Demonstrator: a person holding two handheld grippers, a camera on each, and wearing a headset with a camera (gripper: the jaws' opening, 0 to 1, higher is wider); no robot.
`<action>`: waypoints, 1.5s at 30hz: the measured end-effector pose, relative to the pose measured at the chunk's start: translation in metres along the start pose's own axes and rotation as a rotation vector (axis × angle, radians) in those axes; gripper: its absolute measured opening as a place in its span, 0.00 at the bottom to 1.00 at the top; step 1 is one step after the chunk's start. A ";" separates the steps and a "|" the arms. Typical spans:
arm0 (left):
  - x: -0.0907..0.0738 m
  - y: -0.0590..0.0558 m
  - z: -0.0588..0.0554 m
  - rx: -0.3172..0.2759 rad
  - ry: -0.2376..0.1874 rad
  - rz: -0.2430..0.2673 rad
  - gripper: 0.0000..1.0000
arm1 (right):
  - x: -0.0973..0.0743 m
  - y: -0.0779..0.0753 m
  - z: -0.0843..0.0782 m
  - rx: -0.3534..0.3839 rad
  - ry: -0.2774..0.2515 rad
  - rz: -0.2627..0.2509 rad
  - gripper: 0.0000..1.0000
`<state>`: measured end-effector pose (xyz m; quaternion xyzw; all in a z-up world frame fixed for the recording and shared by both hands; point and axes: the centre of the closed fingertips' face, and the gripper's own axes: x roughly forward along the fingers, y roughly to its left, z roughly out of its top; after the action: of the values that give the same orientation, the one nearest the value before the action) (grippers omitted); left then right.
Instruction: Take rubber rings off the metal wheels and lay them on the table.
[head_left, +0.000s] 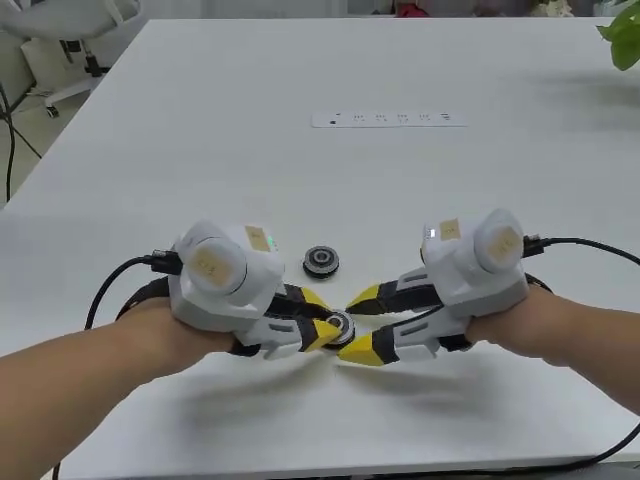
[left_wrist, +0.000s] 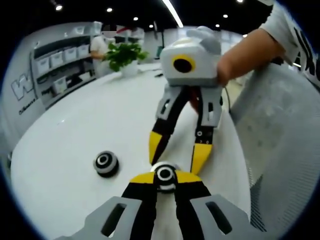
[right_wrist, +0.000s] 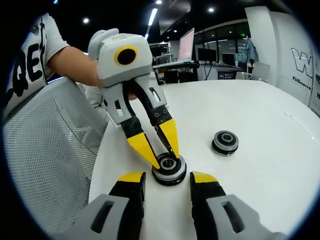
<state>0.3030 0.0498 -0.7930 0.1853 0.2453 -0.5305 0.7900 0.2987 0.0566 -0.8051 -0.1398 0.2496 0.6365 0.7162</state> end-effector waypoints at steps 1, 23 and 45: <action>0.000 0.000 0.000 0.001 0.000 0.000 0.13 | 0.000 0.000 0.000 0.008 -0.002 0.002 0.32; 0.000 0.000 0.000 -0.003 -0.008 0.009 0.13 | -0.002 -0.001 0.002 0.092 -0.006 -0.010 0.22; -0.001 0.001 0.000 -0.006 -0.009 0.026 0.13 | -0.007 -0.004 -0.015 0.066 0.084 -0.036 0.00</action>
<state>0.3038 0.0508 -0.7927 0.1836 0.2409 -0.5203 0.7985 0.2994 0.0421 -0.8147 -0.1472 0.2974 0.6086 0.7208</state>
